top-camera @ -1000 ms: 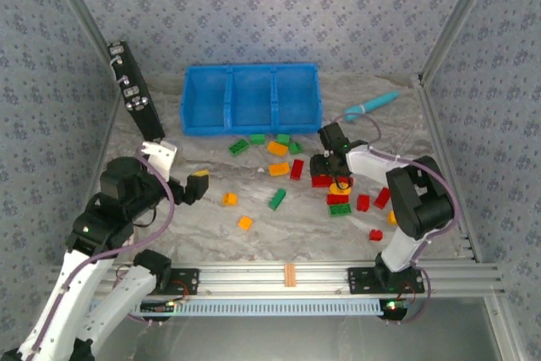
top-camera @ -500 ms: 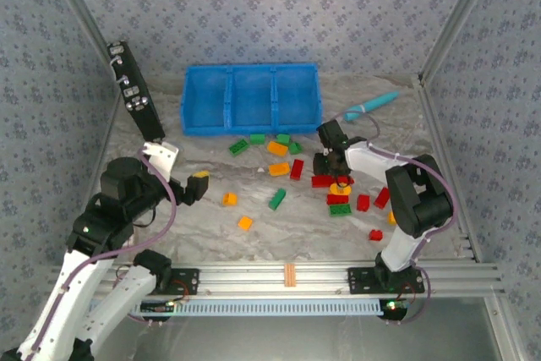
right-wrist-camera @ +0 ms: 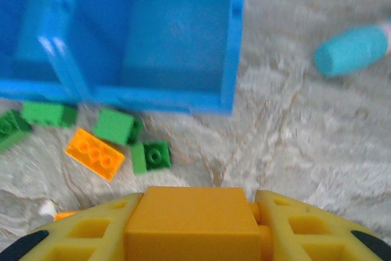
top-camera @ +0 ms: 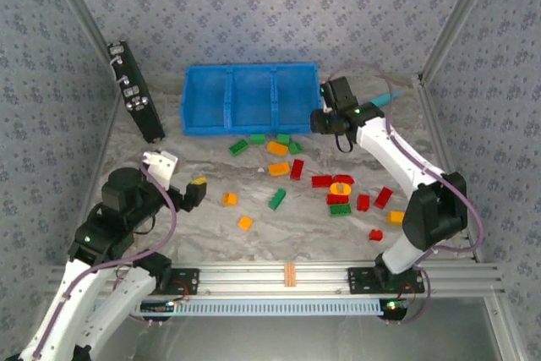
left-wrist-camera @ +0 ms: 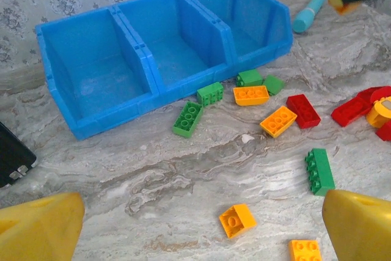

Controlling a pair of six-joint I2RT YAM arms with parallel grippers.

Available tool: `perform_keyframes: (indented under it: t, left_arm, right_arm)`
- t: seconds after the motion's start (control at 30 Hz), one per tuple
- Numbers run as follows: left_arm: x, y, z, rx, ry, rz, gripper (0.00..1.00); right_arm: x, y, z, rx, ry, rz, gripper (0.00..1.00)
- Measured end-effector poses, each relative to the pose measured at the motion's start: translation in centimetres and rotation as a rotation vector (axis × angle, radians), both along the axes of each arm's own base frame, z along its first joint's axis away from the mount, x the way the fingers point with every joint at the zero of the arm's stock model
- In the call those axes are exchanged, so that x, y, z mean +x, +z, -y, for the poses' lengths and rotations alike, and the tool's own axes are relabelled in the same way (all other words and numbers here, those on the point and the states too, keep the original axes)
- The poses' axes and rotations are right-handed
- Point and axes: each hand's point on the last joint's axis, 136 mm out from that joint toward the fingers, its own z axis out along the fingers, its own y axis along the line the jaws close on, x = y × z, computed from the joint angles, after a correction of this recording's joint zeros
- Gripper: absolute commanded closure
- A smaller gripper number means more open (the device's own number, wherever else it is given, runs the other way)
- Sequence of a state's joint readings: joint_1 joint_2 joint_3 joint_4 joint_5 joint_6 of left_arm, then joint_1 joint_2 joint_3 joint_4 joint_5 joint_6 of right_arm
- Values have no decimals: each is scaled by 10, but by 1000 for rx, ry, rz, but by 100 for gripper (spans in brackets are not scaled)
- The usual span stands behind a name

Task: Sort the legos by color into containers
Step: Place the lego in the container.

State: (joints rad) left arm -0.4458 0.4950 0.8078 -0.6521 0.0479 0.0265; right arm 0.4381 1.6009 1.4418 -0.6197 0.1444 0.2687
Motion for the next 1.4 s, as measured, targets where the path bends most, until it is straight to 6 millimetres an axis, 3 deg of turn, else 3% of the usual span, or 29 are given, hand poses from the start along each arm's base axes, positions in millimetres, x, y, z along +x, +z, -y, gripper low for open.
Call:
perform_keyframes:
  t: [0.1, 0.2, 0.33, 0.43, 0.6, 0.8, 1.0, 1.23, 1.33, 1.4]
  left_arm:
    - [0, -4, 0, 8, 3, -2, 0]
    - [1, -10, 0, 17, 4, -10, 0]
    - [2, -12, -3, 28, 22, -10, 0]
    - [3, -12, -5, 39, 31, -5, 0]
    - [4, -12, -6, 48, 35, 0, 0]
    - [4, -11, -7, 51, 42, 2, 0]
    - [3, -12, -8, 48, 44, 8, 0]
    - [3, -14, -7, 50, 38, 4, 0]
    - [3, -14, -7, 50, 38, 4, 0]
    - [3, -14, -7, 50, 38, 4, 0]
  right_arm:
    - [15, 37, -16, -12, 31, 92, 67]
    - [33, 62, -34, -22, 58, 168, 67]
    - [65, 67, -52, -23, 77, 219, 67]
    - [93, 51, -63, -35, 80, 217, 67]
    - [134, 5, -74, -64, 76, 176, 67]
    - [162, -45, -65, -84, 47, 111, 65]
    - [171, -77, -52, -81, 17, 52, 54]
    - [162, -93, -52, -75, 29, 12, 43]
    - [150, -89, -52, -71, 44, 1, 38]
    - [141, -76, -51, -63, 55, 7, 38]
